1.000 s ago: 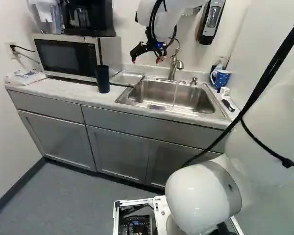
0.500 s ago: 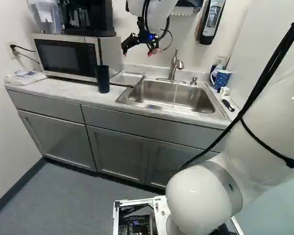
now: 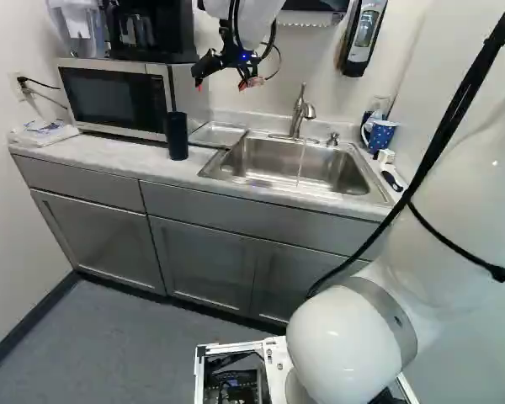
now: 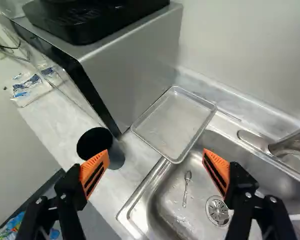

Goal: Rinse the cup and place it in the tray

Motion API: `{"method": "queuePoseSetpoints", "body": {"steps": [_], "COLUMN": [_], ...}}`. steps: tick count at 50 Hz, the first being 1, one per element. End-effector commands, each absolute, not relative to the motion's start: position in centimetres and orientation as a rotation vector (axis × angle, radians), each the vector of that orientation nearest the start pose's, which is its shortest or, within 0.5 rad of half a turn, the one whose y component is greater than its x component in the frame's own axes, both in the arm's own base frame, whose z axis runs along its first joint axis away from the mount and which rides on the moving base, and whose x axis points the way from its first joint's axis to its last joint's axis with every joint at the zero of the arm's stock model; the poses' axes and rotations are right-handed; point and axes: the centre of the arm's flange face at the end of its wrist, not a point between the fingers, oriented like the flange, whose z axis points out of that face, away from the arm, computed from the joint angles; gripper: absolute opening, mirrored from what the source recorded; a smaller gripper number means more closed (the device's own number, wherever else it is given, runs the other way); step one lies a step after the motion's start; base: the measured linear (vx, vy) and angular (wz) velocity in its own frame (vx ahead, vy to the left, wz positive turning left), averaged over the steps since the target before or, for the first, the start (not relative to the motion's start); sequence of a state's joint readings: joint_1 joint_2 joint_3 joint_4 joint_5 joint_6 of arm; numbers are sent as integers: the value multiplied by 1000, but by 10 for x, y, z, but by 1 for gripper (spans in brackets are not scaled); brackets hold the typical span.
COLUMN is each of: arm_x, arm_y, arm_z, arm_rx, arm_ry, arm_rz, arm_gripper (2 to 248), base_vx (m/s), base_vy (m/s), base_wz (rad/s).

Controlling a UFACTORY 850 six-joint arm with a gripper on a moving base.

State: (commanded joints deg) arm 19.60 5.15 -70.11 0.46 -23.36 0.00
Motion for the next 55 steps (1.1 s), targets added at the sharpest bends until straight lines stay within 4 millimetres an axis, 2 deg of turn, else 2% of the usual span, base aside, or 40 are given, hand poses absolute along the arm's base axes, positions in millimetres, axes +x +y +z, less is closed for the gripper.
{"method": "queuePoseSetpoints", "body": {"steps": [26, 55], "arm_x": [463, 474], "arm_y": [207, 243], "arm_z": [738, 715], "arm_rx": [-2560, -2484], "arm_ry": [-538, -589], "arm_rz": [-1345, -1390], "arm_gripper": [247, 247], "base_vx": [0, 0], "base_vy": [0, 0], "base_wz": [0, 0]}}
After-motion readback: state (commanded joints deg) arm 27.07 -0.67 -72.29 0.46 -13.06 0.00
